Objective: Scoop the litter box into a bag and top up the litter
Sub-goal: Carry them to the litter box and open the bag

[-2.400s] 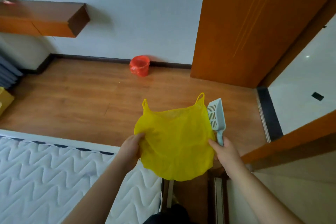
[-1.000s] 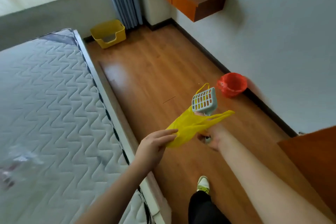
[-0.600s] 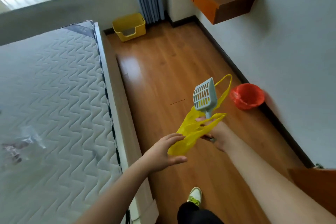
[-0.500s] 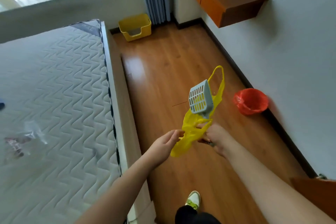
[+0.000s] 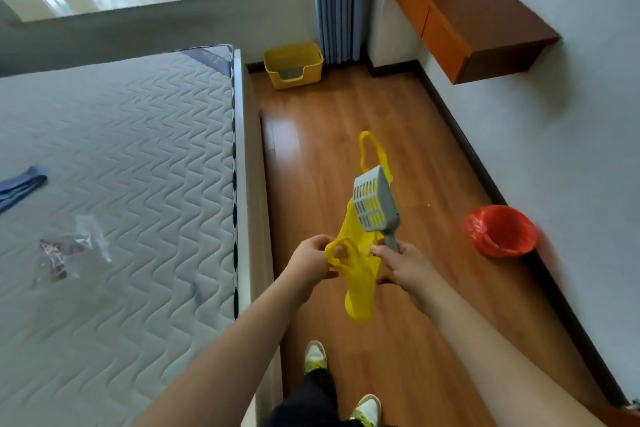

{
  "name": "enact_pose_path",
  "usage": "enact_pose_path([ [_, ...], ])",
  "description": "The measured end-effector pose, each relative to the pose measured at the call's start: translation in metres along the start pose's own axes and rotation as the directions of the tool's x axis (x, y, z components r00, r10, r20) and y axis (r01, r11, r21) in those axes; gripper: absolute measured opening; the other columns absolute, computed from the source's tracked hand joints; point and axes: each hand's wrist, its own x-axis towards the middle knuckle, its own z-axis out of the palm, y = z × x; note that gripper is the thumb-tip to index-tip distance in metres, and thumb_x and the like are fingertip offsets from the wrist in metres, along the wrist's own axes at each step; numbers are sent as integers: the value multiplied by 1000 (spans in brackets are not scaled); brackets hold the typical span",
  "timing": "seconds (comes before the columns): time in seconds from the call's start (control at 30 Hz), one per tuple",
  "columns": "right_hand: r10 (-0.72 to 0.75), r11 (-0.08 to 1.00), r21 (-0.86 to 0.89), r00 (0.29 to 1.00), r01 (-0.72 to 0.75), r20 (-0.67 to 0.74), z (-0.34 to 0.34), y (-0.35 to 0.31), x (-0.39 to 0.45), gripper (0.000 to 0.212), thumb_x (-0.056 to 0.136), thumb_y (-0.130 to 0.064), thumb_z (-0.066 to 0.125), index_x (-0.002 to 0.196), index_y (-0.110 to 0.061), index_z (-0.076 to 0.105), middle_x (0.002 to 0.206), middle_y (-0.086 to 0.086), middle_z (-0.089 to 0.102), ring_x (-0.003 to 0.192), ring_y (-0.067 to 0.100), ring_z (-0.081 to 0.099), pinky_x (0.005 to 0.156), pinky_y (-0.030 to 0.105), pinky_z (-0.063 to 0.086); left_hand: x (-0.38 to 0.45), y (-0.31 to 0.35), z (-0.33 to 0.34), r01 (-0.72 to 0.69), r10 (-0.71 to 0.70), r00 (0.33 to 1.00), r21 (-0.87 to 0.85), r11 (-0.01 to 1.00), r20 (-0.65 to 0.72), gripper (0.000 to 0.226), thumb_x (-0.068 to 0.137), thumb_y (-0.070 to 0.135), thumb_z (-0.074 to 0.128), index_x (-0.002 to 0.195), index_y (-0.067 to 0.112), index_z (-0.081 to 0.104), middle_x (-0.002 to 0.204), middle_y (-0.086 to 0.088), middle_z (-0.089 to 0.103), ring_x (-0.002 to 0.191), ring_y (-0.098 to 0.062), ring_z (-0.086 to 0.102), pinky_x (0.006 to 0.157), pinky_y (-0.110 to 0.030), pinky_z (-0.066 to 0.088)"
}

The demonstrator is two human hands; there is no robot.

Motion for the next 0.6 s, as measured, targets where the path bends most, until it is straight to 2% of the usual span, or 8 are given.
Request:
enact_pose_path([
  [0.1,-4,998,-62,993,-4,-114,4,-11,18,10,92,-19,60,86,-14,67,86,8,62,79,21,57,54,29,52,19,4,-32,-60,61,995,11,998,-83,15,89,24,66,94,10,68,92,-16,71,88,-28,70,77,-40,61],
  [0.2,-25,991,-136,986,2,-166,10,-27,43,10,92,-21,61,85,-15,67,88,8,63,80,20,58,57,32,55,44,16,-71,-79,77,988,-4,997,-136,17,94,22,61,100,7,67,92,-15,67,82,-22,65,67,-30,59],
  [0.27,-52,985,-174,982,21,-180,19,-40,60,12,92,-22,60,90,-14,69,93,9,69,84,22,61,59,36,54,61,29,-97,-69,63,985,-32,997,-163,15,96,19,57,100,7,65,90,-12,64,78,-21,64,62,-27,57],
  [0.33,-62,977,-212,975,16,-214,30,-53,80,14,92,-23,60,91,-13,70,92,13,71,80,24,63,58,36,54,79,41,-121,-70,52,978,-82,994,-200,12,98,18,54,98,10,63,89,-11,62,75,-21,63,58,-25,54],
  [0.43,-78,953,-304,961,-7,-267,44,-72,107,23,92,-23,58,92,-2,68,94,24,68,66,26,60,51,29,49,102,58,-148,-114,79,960,-118,986,-269,11,97,18,54,98,10,62,92,-12,61,79,-21,62,54,-22,52],
  [0.5,-90,944,-329,956,-6,-279,50,-79,121,27,92,-22,58,94,4,66,95,26,67,63,26,59,50,27,48,114,69,-159,-147,113,952,-98,984,-285,11,97,17,54,100,10,62,94,-11,61,82,-20,61,53,-17,50],
  [0.6,-90,954,-300,961,7,-263,62,-91,133,24,94,-24,59,93,-1,67,86,15,68,66,21,61,43,19,47,132,87,-169,-216,202,939,-19,976,-277,12,97,20,57,102,12,63,95,-8,64,83,-19,62,57,-18,50],
])
